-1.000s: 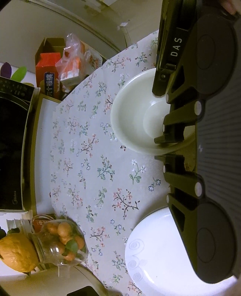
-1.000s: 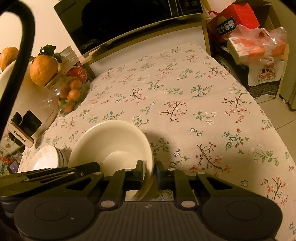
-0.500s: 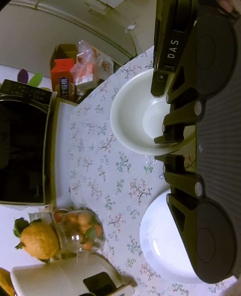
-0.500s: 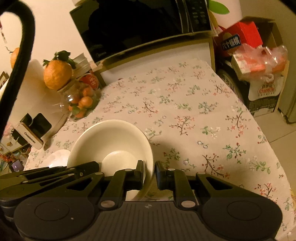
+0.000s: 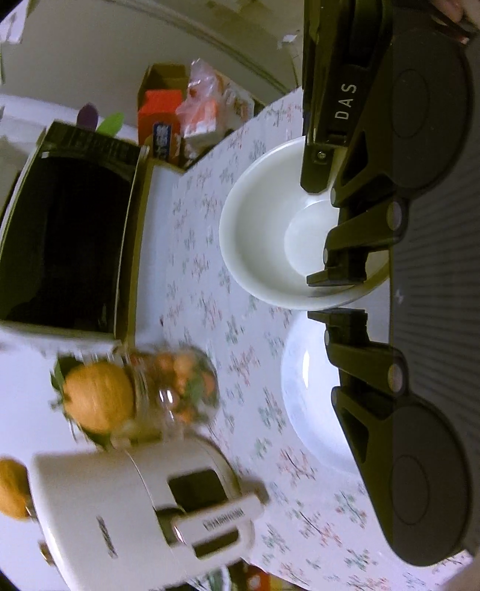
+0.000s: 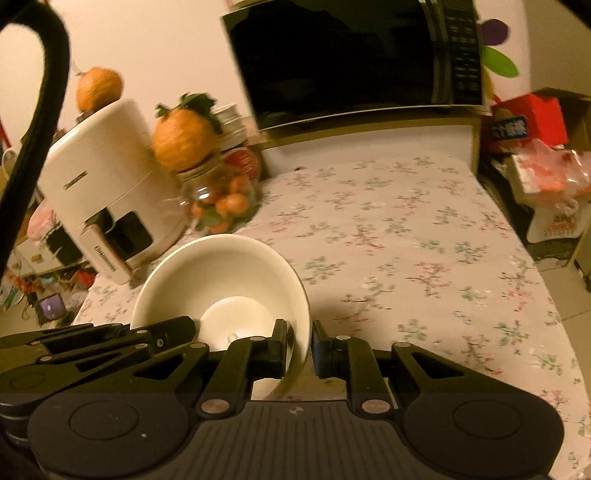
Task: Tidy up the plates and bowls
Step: 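Carry the bowl stack with both grippers onto the white plate stack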
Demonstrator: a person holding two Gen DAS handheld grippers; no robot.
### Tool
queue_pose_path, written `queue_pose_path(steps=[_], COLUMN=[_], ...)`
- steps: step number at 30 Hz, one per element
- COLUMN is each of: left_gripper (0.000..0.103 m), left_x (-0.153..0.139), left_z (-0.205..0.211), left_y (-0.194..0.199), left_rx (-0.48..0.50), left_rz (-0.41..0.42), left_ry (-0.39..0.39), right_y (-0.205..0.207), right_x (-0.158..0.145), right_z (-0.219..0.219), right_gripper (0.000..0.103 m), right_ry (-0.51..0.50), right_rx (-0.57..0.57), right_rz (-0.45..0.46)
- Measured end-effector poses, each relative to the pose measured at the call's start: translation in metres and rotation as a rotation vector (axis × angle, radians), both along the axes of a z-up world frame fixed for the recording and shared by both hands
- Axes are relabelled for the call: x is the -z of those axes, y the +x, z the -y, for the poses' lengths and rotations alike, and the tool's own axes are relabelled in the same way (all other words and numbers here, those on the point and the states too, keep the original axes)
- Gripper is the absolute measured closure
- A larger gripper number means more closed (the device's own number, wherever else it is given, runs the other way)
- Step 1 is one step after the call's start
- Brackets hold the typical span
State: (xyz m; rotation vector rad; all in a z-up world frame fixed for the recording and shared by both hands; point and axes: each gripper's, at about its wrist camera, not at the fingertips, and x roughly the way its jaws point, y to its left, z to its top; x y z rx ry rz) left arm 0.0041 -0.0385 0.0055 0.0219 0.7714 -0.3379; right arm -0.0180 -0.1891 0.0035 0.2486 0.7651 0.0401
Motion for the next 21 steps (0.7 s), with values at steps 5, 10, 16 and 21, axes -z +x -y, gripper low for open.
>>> queue_pose_path(steps=[5, 10, 16, 21], left_gripper=[0.093, 0.093, 0.093, 0.093], left_x=[0.004, 0.004, 0.01, 0.017], left_z=[-0.035, -0.057, -0.07, -0.075], left_y=[0.001, 0.002, 0.001, 0.004], left_rx=[-0.058, -0.091, -0.108, -0.113], left_rz=[-0.028, -0.031, -0.048, -0.071], left_ry=[-0.013, -0.005, 0.013, 0.018], right_y=[0.007, 0.015, 0.022, 0.025], right_x=[0.007, 0.011, 0.017, 0.025], right_z=[-0.032, -0.059, -0.077, -0.084], right_gripper=[0.089, 0.089, 0.089, 0.089], right_ry=[-0.003, 0.01, 0.01, 0.011], right_rx=[-0.059, -0.106, -0.133, -0.143], right_rz=[-0.015, -0.024, -0.045, -0.07])
